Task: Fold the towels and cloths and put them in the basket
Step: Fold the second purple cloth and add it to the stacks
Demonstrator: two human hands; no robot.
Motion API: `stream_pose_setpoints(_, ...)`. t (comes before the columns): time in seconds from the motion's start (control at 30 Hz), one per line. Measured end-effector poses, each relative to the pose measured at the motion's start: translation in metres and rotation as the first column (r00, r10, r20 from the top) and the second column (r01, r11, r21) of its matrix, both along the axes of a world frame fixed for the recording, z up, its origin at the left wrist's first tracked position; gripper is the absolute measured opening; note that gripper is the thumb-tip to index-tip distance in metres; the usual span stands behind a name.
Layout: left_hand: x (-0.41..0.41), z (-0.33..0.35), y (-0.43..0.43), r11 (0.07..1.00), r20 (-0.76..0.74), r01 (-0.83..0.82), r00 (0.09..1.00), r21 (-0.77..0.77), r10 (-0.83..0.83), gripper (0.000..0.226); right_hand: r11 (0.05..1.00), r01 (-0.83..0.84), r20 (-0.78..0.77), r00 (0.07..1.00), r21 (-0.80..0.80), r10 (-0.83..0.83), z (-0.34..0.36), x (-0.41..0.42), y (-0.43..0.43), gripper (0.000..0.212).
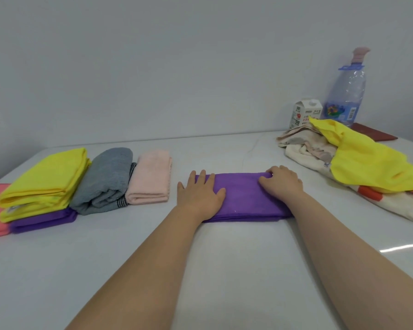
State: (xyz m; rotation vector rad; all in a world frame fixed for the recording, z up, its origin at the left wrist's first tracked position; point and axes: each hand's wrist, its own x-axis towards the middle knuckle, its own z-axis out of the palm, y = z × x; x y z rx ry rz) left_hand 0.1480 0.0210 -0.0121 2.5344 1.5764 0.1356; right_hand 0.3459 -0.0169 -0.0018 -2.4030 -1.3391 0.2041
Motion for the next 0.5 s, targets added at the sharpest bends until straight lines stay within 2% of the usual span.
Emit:
stream_pose_setpoints(0.13,0.001,0.001,-0.001,0.999,-0.001,0.005,1.000,0.043,-0.005,0.062,0.999,0.020,-0.113,0.993,0.026,-0.017,0.006,0.002,0.001,0.027)
stream_pose_setpoints(0.23,0.001,0.003,-0.001,0.999,0.023,0.005,1.000,0.037,-0.006,0.063,0.981,-0.021,-0.251,0.965,0.195,0.071,0.010,-0.003,0.001,0.012)
stream_pose_setpoints(0.33,0.000,0.010,0.000,0.999,0.111,0.010,0.994,0.040,-0.014,0.067,0.932,0.019,-0.463,0.871,0.362,0.163,0.026,-0.008,-0.003,0.023)
stream_pose_setpoints(0.37,0.000,0.014,0.000,0.999,0.168,0.023,0.985,0.044,-0.030,0.068,0.914,0.013,-0.507,0.835,0.405,0.212,0.033,-0.009,-0.005,0.028)
stream_pose_setpoints(0.43,0.000,0.027,0.000,0.997,0.371,0.067,0.926,0.024,-0.071,0.066,0.869,-0.052,-0.503,0.798,0.491,0.332,0.051,-0.014,-0.008,0.033)
stream_pose_setpoints(0.5,-0.001,0.046,-0.003,0.990,0.616,0.136,0.783,-0.025,-0.092,0.061,0.826,-0.144,-0.449,0.782,0.545,0.433,0.069,-0.021,-0.012,0.035)
